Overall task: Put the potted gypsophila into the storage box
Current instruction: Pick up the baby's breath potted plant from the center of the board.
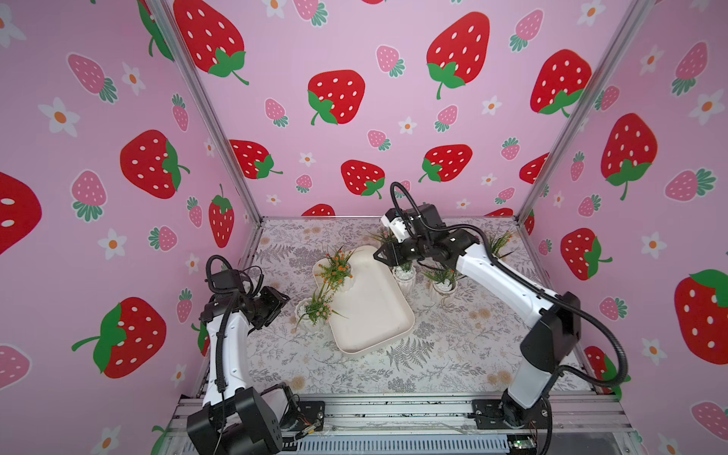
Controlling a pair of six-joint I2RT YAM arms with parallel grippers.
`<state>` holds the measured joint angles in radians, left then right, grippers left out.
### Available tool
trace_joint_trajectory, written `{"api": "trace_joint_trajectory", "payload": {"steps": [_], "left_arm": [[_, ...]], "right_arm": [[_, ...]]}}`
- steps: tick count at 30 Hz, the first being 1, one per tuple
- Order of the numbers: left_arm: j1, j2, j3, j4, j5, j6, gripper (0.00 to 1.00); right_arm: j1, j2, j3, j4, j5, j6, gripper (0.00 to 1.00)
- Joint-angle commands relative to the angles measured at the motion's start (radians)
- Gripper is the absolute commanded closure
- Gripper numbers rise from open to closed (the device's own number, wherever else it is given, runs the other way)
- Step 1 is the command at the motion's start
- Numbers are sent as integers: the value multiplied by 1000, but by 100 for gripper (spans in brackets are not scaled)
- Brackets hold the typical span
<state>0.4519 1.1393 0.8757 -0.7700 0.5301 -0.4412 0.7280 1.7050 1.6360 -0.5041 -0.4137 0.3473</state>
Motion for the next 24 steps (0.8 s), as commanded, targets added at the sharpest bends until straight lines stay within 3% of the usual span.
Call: {"api": "trace_joint_trajectory", "payload": {"steps": [1,5,13,24], "left_arm": [[-21,71,-5,8,34,13,57],[-70,132,26,-30,-42,28,58],[-155,201,47,-64,-163,37,57],[-178,234,49,-81,-230,39,65]], "right_arm": [[-48,-76,-114,45,-71,-61,54],[-75,-130,-168,-11,-154,-130,54],[-83,-154,-205,-65,-172,-197,53],[-121,-134,-227,-45,-219,-205,54]]}}
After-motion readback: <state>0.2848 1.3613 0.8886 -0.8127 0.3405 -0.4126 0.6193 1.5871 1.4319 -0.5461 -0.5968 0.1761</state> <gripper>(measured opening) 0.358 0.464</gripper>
